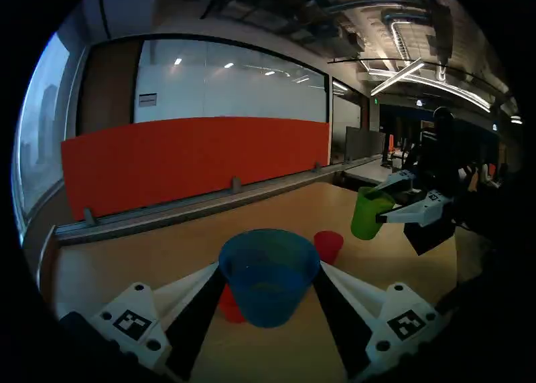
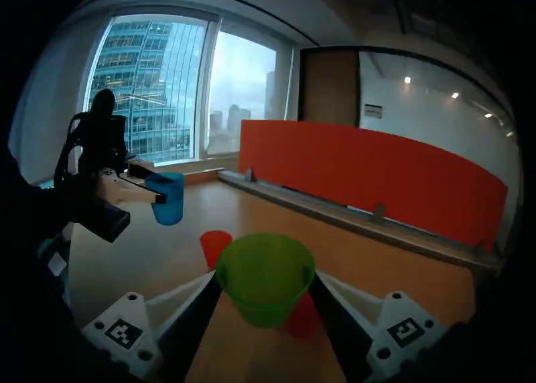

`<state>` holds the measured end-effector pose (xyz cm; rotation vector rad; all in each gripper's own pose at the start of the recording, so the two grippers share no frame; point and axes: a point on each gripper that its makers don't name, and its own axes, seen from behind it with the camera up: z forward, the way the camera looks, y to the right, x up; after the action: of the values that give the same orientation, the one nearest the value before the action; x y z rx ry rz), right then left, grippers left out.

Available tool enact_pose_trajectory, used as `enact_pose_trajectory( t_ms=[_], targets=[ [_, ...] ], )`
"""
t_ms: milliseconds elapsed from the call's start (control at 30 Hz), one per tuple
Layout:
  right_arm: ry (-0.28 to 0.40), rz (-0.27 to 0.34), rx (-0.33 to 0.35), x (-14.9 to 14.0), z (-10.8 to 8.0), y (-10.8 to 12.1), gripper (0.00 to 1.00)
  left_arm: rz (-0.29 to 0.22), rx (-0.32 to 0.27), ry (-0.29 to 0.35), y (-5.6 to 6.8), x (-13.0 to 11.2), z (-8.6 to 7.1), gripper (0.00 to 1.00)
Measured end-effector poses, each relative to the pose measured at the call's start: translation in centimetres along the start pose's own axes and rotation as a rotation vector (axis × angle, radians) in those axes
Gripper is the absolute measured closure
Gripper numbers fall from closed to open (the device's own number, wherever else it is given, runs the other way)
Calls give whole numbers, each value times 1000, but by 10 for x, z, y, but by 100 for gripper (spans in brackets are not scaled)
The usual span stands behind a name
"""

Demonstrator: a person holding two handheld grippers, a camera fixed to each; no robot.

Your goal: Pour water

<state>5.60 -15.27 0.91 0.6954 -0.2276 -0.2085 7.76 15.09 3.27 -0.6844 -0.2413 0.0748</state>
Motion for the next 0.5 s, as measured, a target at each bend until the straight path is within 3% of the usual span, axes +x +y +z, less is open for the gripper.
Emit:
enact_pose_trajectory(
  t_ms=[500],
  targets=[
    [98,7,-18,26,1,-1,9,-8,13,99,6,30,-10,14]
  ],
)
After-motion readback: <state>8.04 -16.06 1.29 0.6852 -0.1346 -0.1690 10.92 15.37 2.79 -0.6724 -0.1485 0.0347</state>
